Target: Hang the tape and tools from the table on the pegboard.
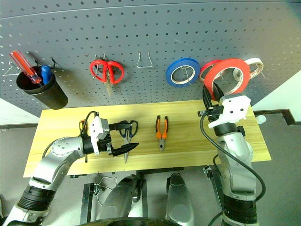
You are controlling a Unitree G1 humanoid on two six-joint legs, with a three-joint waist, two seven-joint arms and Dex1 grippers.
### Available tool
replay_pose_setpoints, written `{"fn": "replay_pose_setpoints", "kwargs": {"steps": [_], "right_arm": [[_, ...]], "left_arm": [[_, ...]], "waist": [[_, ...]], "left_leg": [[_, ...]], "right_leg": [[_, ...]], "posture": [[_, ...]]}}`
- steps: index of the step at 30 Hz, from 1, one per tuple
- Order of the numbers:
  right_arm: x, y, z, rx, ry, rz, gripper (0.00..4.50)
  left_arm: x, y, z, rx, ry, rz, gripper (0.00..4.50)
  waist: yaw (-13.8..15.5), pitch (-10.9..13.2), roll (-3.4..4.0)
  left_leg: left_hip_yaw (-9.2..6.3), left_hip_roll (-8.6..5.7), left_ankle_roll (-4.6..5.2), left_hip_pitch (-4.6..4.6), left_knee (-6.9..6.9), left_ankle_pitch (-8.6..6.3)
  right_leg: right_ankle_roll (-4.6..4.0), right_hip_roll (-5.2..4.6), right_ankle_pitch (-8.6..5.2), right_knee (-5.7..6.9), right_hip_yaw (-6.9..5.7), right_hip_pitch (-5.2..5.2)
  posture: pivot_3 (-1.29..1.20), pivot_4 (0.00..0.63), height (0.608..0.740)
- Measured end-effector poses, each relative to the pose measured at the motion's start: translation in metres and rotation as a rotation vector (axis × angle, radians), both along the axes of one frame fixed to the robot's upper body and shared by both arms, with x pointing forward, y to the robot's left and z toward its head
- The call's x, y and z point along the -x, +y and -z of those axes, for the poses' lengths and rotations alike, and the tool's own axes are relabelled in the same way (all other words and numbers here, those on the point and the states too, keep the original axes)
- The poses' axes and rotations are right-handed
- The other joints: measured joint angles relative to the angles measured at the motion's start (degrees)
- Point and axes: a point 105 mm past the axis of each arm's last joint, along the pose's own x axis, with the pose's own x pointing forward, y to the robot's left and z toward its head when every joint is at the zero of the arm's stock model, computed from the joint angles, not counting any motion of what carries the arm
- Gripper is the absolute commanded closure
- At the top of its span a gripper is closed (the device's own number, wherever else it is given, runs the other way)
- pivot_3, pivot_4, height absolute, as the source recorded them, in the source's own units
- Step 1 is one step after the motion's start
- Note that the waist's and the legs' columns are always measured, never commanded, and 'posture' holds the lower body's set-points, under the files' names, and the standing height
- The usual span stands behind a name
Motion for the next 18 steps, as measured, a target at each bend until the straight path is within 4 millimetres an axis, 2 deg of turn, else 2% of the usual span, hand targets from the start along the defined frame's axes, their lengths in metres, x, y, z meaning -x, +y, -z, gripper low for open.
{"fn": "replay_pose_setpoints", "kwargs": {"steps": [6, 15, 18], "right_arm": [[-0.011, -0.002, 0.006, 0.003, 0.007, -0.008, 3.82], [-0.039, -0.002, 0.030, -0.004, 0.058, -0.035, 3.82], [-0.048, 0.000, 0.031, 0.000, 0.047, -0.043, 3.82]], "left_arm": [[0.002, -0.001, -0.003, -0.002, -0.005, 0.001, 0.00], [0.001, 0.001, -0.007, 0.009, -0.014, -0.011, 0.00], [0.001, 0.002, -0.008, 0.008, -0.017, -0.015, 0.00]], "waist": [[0.0, 0.0, 0.00], [0.0, 0.0, 0.00], [-0.1, 0.0, 0.00]], "left_leg": [[0.00, 0.00, 0.00, 0.00, 0.02, 0.00], [0.01, 0.00, 0.00, 0.00, 0.02, 0.00], [0.02, 0.00, -0.01, 0.00, 0.04, 0.01]], "right_leg": [[0.00, 0.00, 0.00, 0.01, 0.00, 0.00], [-0.01, 0.01, 0.01, 0.03, 0.00, -0.01], [-0.02, 0.01, 0.01, 0.04, 0.00, 0.00]], "posture": [[0.07, 0.298, 0.710], [0.08, 0.296, 0.710], [0.09, 0.298, 0.710]]}}
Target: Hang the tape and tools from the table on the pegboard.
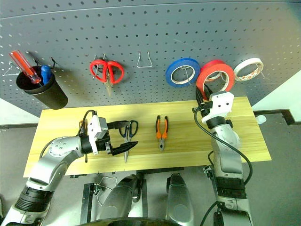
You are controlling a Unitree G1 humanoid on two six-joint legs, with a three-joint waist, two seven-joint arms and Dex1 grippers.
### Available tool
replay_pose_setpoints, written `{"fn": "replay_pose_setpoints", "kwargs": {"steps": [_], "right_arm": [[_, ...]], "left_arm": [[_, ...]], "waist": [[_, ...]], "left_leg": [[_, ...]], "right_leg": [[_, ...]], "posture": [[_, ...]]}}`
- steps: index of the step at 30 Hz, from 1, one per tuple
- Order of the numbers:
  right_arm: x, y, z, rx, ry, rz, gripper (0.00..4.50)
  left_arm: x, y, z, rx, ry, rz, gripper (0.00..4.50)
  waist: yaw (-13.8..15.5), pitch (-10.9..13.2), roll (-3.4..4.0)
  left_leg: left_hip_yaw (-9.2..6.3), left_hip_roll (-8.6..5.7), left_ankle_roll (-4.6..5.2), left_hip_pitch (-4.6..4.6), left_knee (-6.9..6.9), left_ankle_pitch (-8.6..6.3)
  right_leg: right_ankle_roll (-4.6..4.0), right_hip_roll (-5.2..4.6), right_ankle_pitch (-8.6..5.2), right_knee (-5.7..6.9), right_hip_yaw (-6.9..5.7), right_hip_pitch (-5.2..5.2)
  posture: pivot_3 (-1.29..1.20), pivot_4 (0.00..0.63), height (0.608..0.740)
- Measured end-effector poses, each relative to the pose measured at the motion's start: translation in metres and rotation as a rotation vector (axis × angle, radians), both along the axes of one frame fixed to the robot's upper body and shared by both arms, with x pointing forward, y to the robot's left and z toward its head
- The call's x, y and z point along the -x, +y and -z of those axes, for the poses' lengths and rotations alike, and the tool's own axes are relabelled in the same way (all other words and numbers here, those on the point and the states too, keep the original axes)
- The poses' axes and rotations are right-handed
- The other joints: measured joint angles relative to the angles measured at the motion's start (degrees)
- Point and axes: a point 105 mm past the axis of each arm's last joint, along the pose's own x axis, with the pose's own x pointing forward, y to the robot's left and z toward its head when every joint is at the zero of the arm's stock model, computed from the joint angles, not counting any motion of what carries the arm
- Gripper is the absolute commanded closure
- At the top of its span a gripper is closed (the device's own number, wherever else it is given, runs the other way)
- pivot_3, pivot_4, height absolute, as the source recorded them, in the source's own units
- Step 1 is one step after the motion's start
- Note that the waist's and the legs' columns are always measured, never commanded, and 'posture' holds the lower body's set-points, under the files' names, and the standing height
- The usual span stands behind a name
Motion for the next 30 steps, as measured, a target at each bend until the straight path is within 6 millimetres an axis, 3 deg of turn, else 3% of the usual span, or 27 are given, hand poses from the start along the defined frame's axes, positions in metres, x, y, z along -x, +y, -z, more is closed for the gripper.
{"fn": "replay_pose_setpoints", "kwargs": {"steps": [9, 15, 19, 23, 30], "right_arm": [[-0.030, 0.008, 0.002, 0.004, -0.022, -0.014, 3.82], [-0.032, 0.007, 0.004, 0.007, -0.026, -0.017, 3.82], [-0.032, 0.007, 0.005, 0.010, -0.025, -0.016, 3.82], [-0.034, 0.006, 0.006, 0.018, -0.019, -0.014, 3.82], [-0.034, 0.005, 0.008, 0.021, -0.019, -0.012, 3.82]], "left_arm": [[0.002, 0.000, -0.005, 0.007, -0.015, -0.006, 0.00], [-0.003, 0.008, -0.013, 0.042, -0.045, -0.071, 0.00], [-0.007, 0.007, -0.030, 0.161, -0.093, -0.114, 0.00], [0.005, -0.001, -0.048, 0.262, -0.150, -0.039, 0.00], [0.015, -0.003, -0.050, 0.319, -0.128, 0.004, 0.00]], "waist": [[-0.1, 0.0, 0.00], [-0.1, 0.0, -0.01], [0.0, 0.0, -0.02], [-0.1, 0.0, -0.02], [0.0, 0.0, -0.02]], "left_leg": [[0.02, 0.02, -0.02, 0.01, 0.03, 0.02], [0.02, 0.03, -0.03, 0.02, 0.08, 0.02], [0.02, 0.04, -0.03, 0.02, 0.10, 0.02], [0.04, 0.04, -0.03, 0.02, 0.10, 0.03], [0.04, 0.05, -0.04, 0.07, 0.14, 0.03]], "right_leg": [[-0.03, 0.01, 0.02, 0.05, 0.00, 0.00], [-0.05, 0.02, 0.04, 0.06, 0.00, 0.01], [-0.06, 0.03, 0.04, 0.07, 0.00, 0.01], [-0.06, 0.03, 0.05, 0.07, 0.00, 0.02], [-0.08, 0.04, 0.06, 0.08, 0.01, 0.08]], "posture": [[0.10, 0.302, 0.710], [0.10, 0.302, 0.710], [0.10, 0.305, 0.710], [0.10, 0.306, 0.710], [0.10, 0.308, 0.710]]}}
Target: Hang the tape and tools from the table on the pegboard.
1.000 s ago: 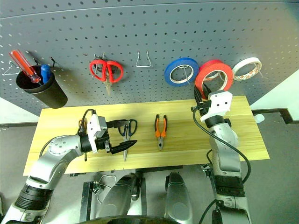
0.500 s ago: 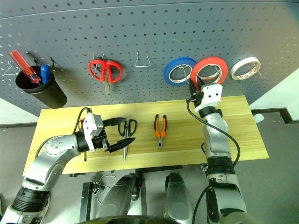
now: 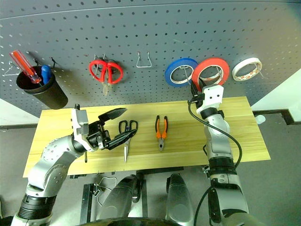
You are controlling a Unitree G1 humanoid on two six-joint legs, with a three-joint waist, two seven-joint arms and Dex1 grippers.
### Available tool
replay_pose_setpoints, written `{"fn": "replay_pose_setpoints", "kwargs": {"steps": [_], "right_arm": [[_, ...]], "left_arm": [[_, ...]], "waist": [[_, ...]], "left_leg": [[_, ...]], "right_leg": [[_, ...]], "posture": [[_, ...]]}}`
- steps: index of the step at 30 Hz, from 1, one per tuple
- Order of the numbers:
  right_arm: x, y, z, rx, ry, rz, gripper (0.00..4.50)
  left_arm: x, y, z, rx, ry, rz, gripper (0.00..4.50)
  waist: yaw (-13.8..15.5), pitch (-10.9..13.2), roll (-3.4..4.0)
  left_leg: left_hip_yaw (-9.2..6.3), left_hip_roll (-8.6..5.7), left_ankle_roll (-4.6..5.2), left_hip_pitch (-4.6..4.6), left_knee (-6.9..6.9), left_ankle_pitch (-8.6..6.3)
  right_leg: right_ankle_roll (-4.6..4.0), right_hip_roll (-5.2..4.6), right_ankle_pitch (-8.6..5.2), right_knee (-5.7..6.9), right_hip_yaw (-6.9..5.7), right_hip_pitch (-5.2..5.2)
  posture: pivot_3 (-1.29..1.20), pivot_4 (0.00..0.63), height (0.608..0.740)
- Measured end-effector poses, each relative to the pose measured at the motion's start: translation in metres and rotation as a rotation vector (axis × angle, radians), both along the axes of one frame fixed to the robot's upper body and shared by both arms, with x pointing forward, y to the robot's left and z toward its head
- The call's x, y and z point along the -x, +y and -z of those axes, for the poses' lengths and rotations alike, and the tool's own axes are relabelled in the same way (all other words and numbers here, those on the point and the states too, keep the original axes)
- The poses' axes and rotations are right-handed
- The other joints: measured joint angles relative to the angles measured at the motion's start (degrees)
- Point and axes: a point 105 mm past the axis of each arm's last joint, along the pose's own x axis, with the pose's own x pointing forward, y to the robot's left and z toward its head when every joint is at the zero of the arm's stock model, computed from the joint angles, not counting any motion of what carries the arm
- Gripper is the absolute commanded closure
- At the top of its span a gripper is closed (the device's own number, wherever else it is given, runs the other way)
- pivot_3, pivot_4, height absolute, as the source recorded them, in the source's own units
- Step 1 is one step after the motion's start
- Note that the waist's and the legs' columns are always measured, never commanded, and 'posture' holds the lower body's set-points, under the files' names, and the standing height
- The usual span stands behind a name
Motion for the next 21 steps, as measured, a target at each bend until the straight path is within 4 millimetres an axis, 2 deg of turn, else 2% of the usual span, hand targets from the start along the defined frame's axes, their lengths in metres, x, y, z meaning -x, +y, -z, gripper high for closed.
{"fn": "replay_pose_setpoints", "kwargs": {"steps": [5, 15, 18, 20, 21], "right_arm": [[-0.003, -0.001, 0.002, -0.002, 0.026, 0.003, 3.82], [-0.010, -0.007, 0.015, -0.013, 0.127, 0.044, 0.43], [-0.005, -0.013, 0.019, 0.010, 0.153, 0.077, 0.43], [0.012, -0.024, 0.029, 0.063, 0.209, 0.118, 0.43], [0.023, -0.030, 0.042, 0.090, 0.280, 0.144, 0.43]], "left_arm": [[0.000, 0.001, -0.001, -0.002, -0.003, 0.000, 0.00], [-0.001, 0.002, -0.001, -0.003, -0.006, -0.006, 0.00], [0.000, 0.003, 0.000, -0.003, -0.005, -0.016, 0.00], [0.000, 0.007, 0.004, -0.014, 0.005, -0.039, 0.00], [0.000, 0.009, 0.008, -0.028, 0.017, -0.050, 0.00]], "waist": [[0.0, 0.0, 0.00], [0.0, 0.0, -0.01], [0.2, 0.0, -0.01], [0.7, 0.0, -0.04], [1.0, 0.0, -0.07]], "left_leg": [[0.00, 0.00, 0.00, 0.00, 0.00, 0.00], [0.00, 0.02, 0.00, 0.01, -0.03, 0.00], [0.00, 0.00, 0.01, 0.00, -0.03, 0.00], [-0.07, 0.00, 0.01, -0.01, -0.06, -0.01], [-0.08, 0.00, 0.02, -0.02, -0.12, -0.01]], "right_leg": [[0.00, 0.01, 0.00, 0.00, 0.00, 0.00], [-0.01, 0.01, 0.00, -0.01, 0.00, 0.00], [-0.01, -0.01, 0.00, -0.04, 0.00, 0.00], [-0.02, -0.01, 0.00, -0.09, -0.01, 0.02], [-0.02, -0.01, -0.01, -0.12, 0.00, 0.00]], "posture": [[0.10, 0.308, 0.710], [0.10, 0.312, 0.710], [0.10, 0.312, 0.710], [0.10, 0.308, 0.710], [0.09, 0.308, 0.710]]}}
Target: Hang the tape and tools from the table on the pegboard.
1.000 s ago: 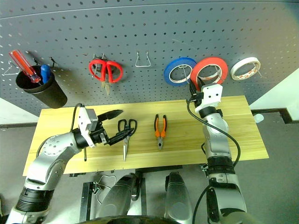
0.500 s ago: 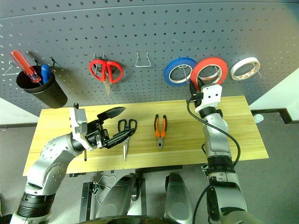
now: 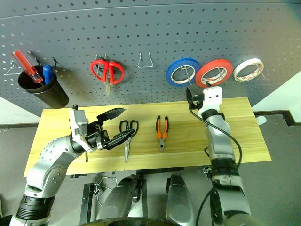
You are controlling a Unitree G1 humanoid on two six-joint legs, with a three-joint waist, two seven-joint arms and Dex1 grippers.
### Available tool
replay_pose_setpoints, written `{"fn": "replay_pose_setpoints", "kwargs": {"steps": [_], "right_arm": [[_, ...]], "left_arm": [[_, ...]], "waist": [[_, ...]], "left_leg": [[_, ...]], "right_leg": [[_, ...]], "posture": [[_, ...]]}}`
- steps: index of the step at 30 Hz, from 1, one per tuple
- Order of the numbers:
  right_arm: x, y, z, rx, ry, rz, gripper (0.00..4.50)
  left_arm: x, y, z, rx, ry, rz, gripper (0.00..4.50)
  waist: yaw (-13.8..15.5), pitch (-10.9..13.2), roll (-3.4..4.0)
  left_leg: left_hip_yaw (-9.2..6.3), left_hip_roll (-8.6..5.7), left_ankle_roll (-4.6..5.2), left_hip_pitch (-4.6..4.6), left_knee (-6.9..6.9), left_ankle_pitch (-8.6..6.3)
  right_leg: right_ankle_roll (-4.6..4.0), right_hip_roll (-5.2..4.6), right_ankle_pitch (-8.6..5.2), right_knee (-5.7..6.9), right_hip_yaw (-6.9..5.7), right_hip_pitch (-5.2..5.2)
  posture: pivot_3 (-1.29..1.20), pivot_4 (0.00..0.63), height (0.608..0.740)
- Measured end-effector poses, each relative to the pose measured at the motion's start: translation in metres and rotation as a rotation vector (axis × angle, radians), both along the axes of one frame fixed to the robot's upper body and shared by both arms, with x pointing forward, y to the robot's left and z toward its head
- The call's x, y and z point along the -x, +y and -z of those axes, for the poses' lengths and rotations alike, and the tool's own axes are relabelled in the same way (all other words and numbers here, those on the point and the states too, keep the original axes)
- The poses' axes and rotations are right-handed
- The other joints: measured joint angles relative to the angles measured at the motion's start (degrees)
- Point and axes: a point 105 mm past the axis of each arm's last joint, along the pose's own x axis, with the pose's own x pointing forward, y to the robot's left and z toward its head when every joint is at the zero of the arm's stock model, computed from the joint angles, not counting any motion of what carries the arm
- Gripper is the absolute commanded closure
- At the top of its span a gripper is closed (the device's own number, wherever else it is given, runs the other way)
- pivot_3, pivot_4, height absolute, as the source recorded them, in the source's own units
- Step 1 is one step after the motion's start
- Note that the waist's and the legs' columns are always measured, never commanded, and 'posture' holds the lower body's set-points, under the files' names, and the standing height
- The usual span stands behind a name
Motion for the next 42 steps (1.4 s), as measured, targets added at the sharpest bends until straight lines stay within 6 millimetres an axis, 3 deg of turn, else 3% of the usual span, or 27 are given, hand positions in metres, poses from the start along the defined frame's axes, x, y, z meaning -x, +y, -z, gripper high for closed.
{"fn": "replay_pose_setpoints", "kwargs": {"steps": [2, 5, 7, 9, 14, 20, 28, 31, 35, 42], "right_arm": [[0.033, -0.012, 0.042, 0.028, 0.212, 0.060, 0.43], [0.100, 0.001, 0.081, 0.032, 0.503, 0.038, 0.43], [0.124, 0.020, 0.075, 0.020, 0.574, -0.004, 0.43], [0.130, 0.038, 0.056, 0.017, 0.559, -0.056, 0.43], [0.122, 0.063, 0.039, 0.011, 0.549, -0.086, 0.43], [0.104, 0.102, 0.025, -0.013, 0.507, -0.133, 0.43], [0.080, 0.141, 0.028, -0.068, 0.487, -0.084, 0.43], [0.066, 0.157, 0.043, -0.057, 0.494, -0.101, 0.43], [0.058, 0.165, 0.063, -0.014, 0.523, -0.112, 0.43], [0.042, 0.172, 0.061, 0.013, 0.470, -0.114, 0.43]], "left_arm": [[0.002, 0.008, 0.010, -0.037, 0.034, -0.031, 0.00], [0.007, 0.031, 0.023, -0.098, 0.091, -0.096, 0.00], [0.010, 0.045, 0.027, -0.157, 0.118, -0.120, 0.00], [0.012, 0.057, 0.028, -0.197, 0.142, -0.133, 0.00], [0.013, 0.090, 0.032, -0.285, 0.222, -0.196, 0.00], [0.019, 0.100, 0.043, -0.336, 0.272, -0.221, 0.00], [0.027, 0.089, 0.046, -0.310, 0.291, -0.230, 0.00], [0.024, 0.078, 0.047, -0.263, 0.289, -0.224, 0.00], [0.021, 0.071, 0.048, -0.249, 0.298, -0.219, 0.00], [0.024, 0.070, 0.050, -0.251, 0.307, -0.220, 0.00]], "waist": [[0.6, 0.0, 0.02], [0.3, 0.0, 0.06], [-0.9, 0.1, 0.05], [-1.3, 0.1, 0.02], [-0.7, 0.3, -0.07], [-1.2, 0.9, -0.31], [-1.2, 2.4, -0.32], [-1.2, 3.0, -0.25], [-1.5, 3.4, -0.25], [-2.8, 4.2, -0.24]], "left_leg": [[-0.01, 0.00, 0.02, -0.09, -0.09, -0.01], [0.06, 0.04, -0.02, -0.57, -0.12, 0.01], [0.12, 0.07, 0.04, -0.60, -0.06, -0.02], [0.12, 0.14, 0.24, -0.56, -0.08, 0.02], [0.04, 0.14, 0.30, -0.58, -0.08, 0.24], [0.05, 0.13, 0.31, -0.82, -0.29, 0.24], [0.07, 0.13, 0.32, -0.97, -0.28, 0.23], [0.07, 0.13, 0.32, -0.95, -0.26, 0.23], [0.12, 0.14, 0.08, -0.99, -0.26, 0.37], [0.14, 0.15, 0.09, -0.99, -0.27, 0.36]], "right_leg": [[-0.01, -0.01, -0.02, -0.03, 0.02, -0.11], [-0.06, -0.01, -0.04, 0.00, 0.15, -0.70], [-0.11, -0.01, 0.01, 0.09, 0.23, -0.79], [-0.24, 0.03, 0.16, 0.08, 0.22, -0.78], [-0.54, 0.00, 0.10, 0.01, 0.08, -0.77], [-0.29, -0.03, 0.24, -0.02, 0.06, -1.02], [-0.29, -0.06, 0.24, -0.03, 0.02, -1.14], [-0.30, -0.04, 0.25, 0.04, 0.00, -1.14], [-0.30, -0.03, 0.26, 0.06, -0.01, -1.22], [-0.30, -0.02, 0.25, 0.09, 0.01, -1.24]], "posture": [[0.08, 0.310, 0.710], [0.06, 0.319, 0.710], [0.05, 0.324, 0.710], [0.04, 0.334, 0.710], [0.04, 0.357, 0.710], [0.03, 0.382, 0.710], [0.02, 0.422, 0.710], [0.02, 0.430, 0.710], [0.02, 0.440, 0.710], [0.02, 0.445, 0.710]]}}
